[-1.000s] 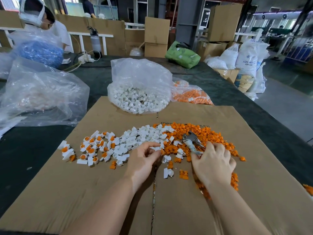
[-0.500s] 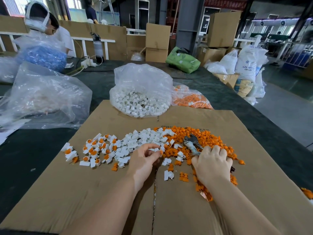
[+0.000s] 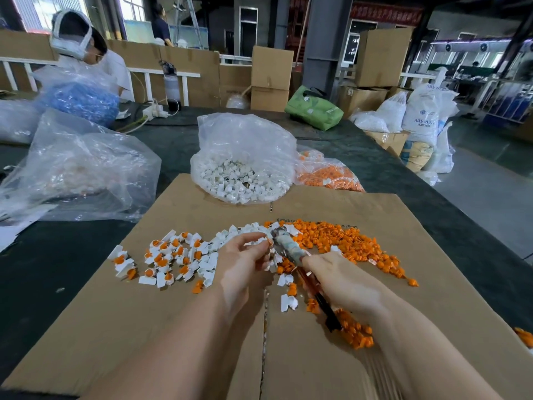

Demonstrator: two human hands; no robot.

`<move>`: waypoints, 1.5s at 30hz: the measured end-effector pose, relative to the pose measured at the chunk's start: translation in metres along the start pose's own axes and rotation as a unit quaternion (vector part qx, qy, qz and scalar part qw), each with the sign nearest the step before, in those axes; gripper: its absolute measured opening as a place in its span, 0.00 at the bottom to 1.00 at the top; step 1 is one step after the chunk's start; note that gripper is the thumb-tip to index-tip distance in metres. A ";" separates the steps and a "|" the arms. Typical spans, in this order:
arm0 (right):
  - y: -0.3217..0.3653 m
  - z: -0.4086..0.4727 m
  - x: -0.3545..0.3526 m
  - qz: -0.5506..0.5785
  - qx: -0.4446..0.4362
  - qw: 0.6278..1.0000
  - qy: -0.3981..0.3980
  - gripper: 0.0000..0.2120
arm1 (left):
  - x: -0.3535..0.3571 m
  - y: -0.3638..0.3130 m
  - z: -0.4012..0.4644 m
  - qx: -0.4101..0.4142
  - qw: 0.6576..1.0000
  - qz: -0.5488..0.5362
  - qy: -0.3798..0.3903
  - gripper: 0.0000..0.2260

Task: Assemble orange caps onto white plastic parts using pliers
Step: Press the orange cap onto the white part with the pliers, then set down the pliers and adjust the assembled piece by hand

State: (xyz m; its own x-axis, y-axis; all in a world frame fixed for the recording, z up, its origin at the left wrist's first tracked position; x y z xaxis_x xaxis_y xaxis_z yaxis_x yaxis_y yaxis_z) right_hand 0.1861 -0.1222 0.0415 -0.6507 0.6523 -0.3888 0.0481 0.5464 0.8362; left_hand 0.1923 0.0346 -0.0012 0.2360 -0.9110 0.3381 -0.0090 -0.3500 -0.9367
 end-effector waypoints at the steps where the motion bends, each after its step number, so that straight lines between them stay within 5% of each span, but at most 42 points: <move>1: -0.003 0.001 0.004 0.037 0.014 0.999 0.017 0.15 | -0.003 0.000 0.001 -0.002 1.000 0.003 -0.007 0.07; 17: -0.001 0.000 0.013 -0.073 0.032 0.996 0.041 0.09 | -0.009 0.001 0.003 -0.020 0.999 0.005 -0.047 0.06; 27: 0.004 0.003 0.009 -0.225 -0.019 0.973 -0.040 0.14 | -0.010 0.008 0.000 -0.021 0.998 0.025 -0.060 0.06; 38: -0.018 0.004 0.000 -0.156 -0.026 0.984 -0.082 0.16 | -0.007 0.018 -0.004 -0.037 0.997 -0.003 -0.068 0.07; 41: -0.024 0.000 -0.018 -0.139 -0.019 0.979 -0.150 0.14 | -0.018 0.018 -0.004 -0.022 0.996 0.004 -0.085 0.07; 45: -0.030 -0.004 -0.050 -0.311 0.042 0.904 -0.289 0.27 | -0.020 0.021 -0.004 -0.001 0.990 0.140 -0.035 0.08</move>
State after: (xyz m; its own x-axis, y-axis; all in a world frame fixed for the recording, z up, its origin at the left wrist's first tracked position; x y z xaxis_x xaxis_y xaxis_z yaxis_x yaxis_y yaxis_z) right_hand 0.2139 -0.1731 0.0376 -0.0680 0.3578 -0.9313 -0.1166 0.9242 0.3636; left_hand 0.1840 0.0445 -0.0275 0.2908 -0.9550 0.0592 -0.0846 -0.0873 -0.9926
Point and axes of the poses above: each hand's wrist, its own z-axis towards the middle knuckle, its own x-axis out of the palm, y = z × x, the point moved 9 cm from there along z, towards the middle knuckle, and after that the axes turned 10 degrees about y, right-handed, at the moved point
